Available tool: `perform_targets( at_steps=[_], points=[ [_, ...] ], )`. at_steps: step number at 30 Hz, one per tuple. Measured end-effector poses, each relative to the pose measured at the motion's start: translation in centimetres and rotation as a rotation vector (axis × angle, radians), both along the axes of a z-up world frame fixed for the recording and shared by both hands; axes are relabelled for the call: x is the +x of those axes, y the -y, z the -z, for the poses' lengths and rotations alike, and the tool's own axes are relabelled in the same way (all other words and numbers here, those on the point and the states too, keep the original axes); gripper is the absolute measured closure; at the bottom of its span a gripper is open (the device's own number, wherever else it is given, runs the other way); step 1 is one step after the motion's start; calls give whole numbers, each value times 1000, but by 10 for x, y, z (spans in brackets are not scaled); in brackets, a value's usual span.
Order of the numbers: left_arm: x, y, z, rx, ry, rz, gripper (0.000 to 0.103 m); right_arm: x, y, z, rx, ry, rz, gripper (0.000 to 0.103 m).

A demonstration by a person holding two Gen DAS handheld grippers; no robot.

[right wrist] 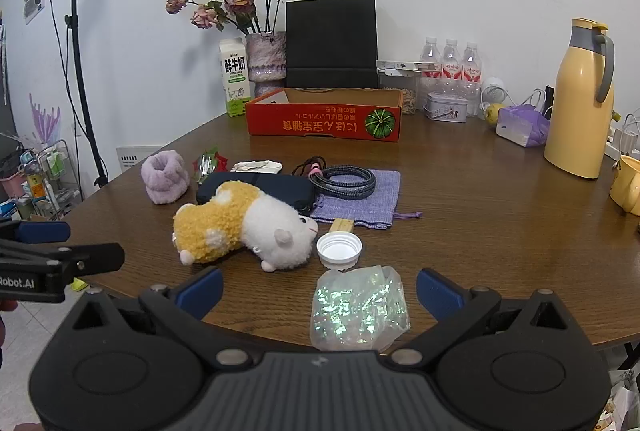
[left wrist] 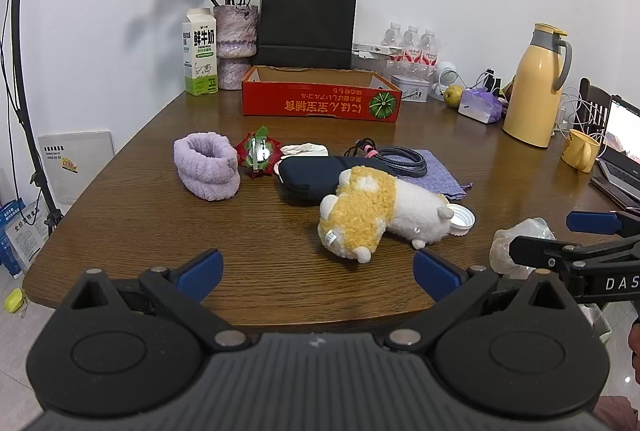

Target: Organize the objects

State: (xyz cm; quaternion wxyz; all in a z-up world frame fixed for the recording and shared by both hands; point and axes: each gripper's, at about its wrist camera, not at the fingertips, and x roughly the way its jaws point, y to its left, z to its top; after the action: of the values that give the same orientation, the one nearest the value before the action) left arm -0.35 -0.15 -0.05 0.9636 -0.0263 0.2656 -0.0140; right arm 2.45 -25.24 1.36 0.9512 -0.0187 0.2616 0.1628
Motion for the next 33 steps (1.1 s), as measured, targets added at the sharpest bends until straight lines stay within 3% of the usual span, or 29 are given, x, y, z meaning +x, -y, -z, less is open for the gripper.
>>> perform_targets(
  at_steps=[33],
  points=[
    [-2, 1, 1, 0, 4, 1, 0, 1, 1, 3, 1, -2, 4, 0]
  ],
)
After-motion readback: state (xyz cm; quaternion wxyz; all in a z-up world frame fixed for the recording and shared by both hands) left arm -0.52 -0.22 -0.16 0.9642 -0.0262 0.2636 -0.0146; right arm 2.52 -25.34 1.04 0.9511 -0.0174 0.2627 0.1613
